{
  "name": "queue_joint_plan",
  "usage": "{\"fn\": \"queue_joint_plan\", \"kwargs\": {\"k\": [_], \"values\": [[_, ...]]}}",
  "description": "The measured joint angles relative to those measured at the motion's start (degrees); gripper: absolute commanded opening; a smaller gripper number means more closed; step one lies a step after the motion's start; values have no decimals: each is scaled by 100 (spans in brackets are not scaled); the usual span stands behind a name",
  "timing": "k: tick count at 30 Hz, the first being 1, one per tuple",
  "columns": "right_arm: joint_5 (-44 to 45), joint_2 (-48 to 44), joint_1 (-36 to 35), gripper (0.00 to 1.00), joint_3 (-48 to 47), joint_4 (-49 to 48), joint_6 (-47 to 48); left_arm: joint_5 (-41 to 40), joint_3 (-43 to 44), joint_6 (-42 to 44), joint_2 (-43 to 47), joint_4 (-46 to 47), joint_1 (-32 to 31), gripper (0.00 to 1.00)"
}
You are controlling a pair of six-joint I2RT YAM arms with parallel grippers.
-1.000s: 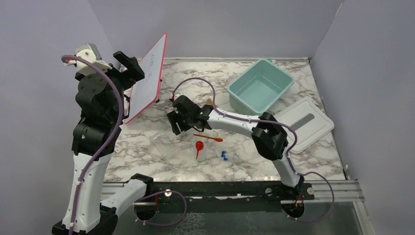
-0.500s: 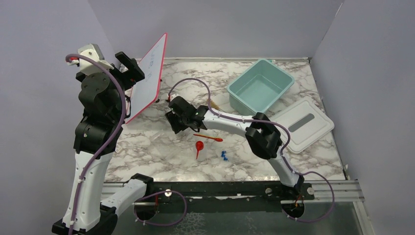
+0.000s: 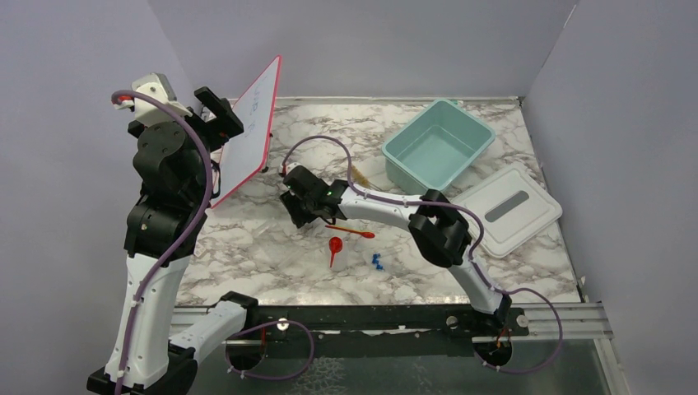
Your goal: Organize the chemistry lab equipment
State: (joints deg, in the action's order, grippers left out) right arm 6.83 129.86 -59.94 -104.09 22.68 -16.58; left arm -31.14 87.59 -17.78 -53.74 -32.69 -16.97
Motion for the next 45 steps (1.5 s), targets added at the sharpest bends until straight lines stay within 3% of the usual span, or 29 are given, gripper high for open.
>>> {"fn": "queue_joint_plan", "kwargs": {"k": [6,14,27,35,45], "values": [[2,-317,0,44,57,55,44,0,0,0,0,0,0,99],[-11,-1805,354,44,59,92,212,74,-146,-9,0,4,0,99],[345,-3119,3327,44,343,544,422,1272,-704,282,-234,708,2,99],[354,-2839,4581,43,654,767,197,2852,-728,632,-525,1344,2,99],[267,-1156,4854,43,527,782,116,4498,-846,616,-1008,1982,-4,99]]}}
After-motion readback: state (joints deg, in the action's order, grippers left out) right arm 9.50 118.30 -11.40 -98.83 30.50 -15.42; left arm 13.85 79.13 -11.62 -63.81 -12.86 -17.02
